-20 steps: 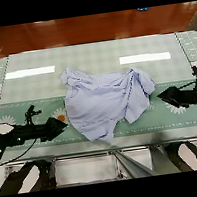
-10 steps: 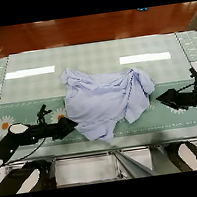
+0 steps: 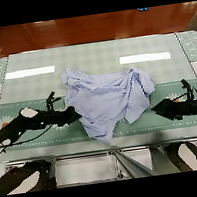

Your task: Fold the shirts.

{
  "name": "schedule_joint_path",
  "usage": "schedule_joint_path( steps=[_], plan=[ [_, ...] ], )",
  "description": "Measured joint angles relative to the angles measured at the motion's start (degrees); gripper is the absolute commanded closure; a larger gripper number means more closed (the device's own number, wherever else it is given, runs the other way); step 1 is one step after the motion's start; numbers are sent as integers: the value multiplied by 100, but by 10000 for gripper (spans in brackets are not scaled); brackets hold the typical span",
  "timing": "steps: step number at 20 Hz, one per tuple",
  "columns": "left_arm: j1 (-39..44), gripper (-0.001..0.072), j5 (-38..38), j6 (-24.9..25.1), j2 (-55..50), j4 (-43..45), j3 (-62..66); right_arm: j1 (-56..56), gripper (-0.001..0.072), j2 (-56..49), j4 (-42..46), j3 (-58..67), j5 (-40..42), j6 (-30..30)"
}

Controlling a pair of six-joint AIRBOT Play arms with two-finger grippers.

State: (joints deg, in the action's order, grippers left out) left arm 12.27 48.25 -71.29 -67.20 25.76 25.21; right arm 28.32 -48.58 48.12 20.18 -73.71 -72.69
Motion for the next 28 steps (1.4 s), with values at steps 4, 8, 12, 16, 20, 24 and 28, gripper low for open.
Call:
schedule_joint_path(
  steps=[4,8,12,16,20,24,28],
  plan=[
    [39,689,118,70,-68,-22,225,0,302,-87,-258,-367,94,-13],
    [50,689,162,90,-87,-31,286,-514,302,-520,-599,-457,396,114],
    [70,689,184,98,-87,-31,302,-1427,304,-1172,-999,-278,1012,160],
    [146,689,205,101,-92,-33,306,-2188,674,-1897,-1408,181,1578,129],
    [138,689,262,105,-92,-28,363,-2715,688,-2315,-1646,811,1628,345],
    [-533,690,855,227,48,-13,1054,-2706,689,-2065,-1274,2059,1069,313],
    [-1397,690,1508,13,356,61,2778,-2472,689,-1635,-828,4092,750,-282]
  ],
)
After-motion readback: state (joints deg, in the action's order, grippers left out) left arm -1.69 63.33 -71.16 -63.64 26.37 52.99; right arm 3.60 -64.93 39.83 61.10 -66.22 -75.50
